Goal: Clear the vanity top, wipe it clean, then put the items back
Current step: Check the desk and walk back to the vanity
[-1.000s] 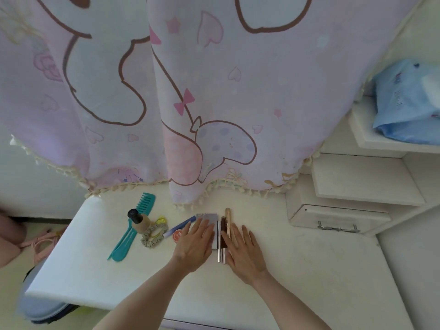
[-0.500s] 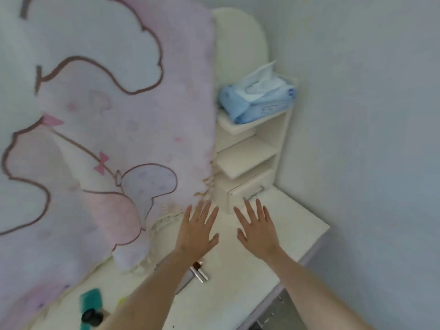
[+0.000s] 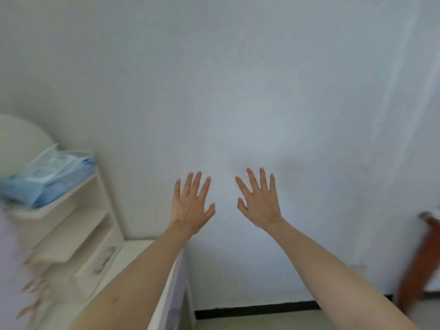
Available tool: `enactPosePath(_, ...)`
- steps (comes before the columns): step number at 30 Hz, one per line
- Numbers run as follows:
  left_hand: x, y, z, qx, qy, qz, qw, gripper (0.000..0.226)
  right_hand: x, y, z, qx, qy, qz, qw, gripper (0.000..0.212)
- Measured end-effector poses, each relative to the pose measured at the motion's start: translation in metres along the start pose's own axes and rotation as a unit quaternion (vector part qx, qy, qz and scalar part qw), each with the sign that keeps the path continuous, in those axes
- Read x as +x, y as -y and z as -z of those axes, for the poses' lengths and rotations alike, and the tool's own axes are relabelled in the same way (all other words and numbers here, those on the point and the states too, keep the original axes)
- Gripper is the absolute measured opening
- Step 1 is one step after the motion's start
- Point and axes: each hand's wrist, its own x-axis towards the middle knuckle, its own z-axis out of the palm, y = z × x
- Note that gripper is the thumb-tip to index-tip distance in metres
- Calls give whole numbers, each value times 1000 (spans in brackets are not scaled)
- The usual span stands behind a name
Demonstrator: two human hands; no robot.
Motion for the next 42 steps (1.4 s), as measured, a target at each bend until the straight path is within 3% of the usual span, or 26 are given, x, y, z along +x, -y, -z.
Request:
enactPosePath(11,60,-327,106,-131,-125,-228,957,69,-187,-305,95,-200,-19,-204,958,63)
enactPosePath(20,66,-554,157,-221,-136,-366,894,81,-340,-463,132,-271,19,-331,904,55)
enactPosePath(26,93,-681,161,-254,-153,-425,855,69,-399,-558,113,-282,65,-416,862,55)
enactPosePath(33,147,-812,131,-280,-69,-465,837,72,-435,-661,64,-271,91,-496,820,50)
enactPosePath(39,156,-907,90,-300,-13,-502,811,66,-469,-730,11,-223,118,-525,813,49)
enactPosePath(42,151,-951,65,-286,23,-499,818,67,-479,-765,-20,-189,156,-531,811,49)
